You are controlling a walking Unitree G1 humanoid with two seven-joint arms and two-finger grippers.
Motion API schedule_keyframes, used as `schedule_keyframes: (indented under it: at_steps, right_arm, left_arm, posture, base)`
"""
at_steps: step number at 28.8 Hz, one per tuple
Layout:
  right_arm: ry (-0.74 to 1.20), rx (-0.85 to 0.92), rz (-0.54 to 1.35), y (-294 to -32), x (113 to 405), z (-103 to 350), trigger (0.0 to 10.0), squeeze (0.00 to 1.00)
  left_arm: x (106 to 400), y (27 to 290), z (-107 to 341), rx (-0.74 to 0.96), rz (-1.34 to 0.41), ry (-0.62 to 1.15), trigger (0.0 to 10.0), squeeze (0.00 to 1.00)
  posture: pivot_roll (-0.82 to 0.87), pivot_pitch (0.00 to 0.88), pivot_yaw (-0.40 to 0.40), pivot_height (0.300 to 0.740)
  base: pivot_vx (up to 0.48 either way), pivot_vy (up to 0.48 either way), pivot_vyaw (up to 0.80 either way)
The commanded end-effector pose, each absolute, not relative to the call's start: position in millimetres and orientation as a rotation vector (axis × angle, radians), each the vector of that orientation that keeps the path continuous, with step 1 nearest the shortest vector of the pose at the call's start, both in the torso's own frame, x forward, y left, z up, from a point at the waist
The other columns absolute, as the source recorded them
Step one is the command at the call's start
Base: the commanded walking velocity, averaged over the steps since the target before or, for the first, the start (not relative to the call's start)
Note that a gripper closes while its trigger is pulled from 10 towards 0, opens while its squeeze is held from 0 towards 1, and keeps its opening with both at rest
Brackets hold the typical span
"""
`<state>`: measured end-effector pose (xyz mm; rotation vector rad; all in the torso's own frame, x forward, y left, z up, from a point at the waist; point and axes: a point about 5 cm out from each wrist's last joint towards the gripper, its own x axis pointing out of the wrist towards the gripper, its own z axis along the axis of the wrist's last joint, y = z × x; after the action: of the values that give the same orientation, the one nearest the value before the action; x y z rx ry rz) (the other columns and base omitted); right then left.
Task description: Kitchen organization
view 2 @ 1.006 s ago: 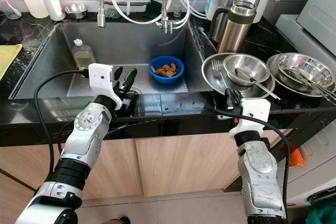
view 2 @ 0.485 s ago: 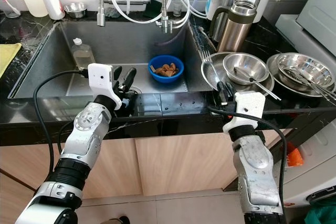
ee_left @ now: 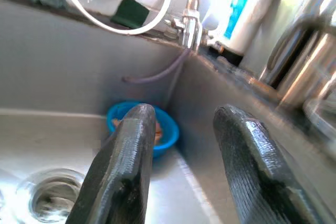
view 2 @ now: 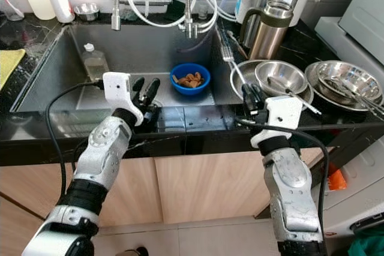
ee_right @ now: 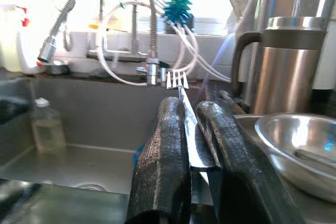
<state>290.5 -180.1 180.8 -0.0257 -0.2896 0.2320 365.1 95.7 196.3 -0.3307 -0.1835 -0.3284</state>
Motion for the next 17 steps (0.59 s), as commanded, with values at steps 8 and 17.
schedule_keyframes:
  at_steps: [8, 17]
  right_arm:
    - [-0.352, 0.008, 0.312, -173, 282, 195, 10.0, 0.00]
    - [-0.351, 0.008, 0.348, -169, 280, 194, 10.0, 0.00]
  left_arm:
    - [372, 84, 230, -0.630, -0.472, -0.161, 10.0, 0.00]
    - [369, 70, 254, -0.668, -0.580, -0.182, 10.0, 0.89]
  posture:
    - [0.11, 0.082, -0.066, 0.740]
    - [0.11, 0.079, -0.059, 0.740]
  base:
    - [0.000, 0.000, 0.00]
    - [0.000, 0.000, 0.00]
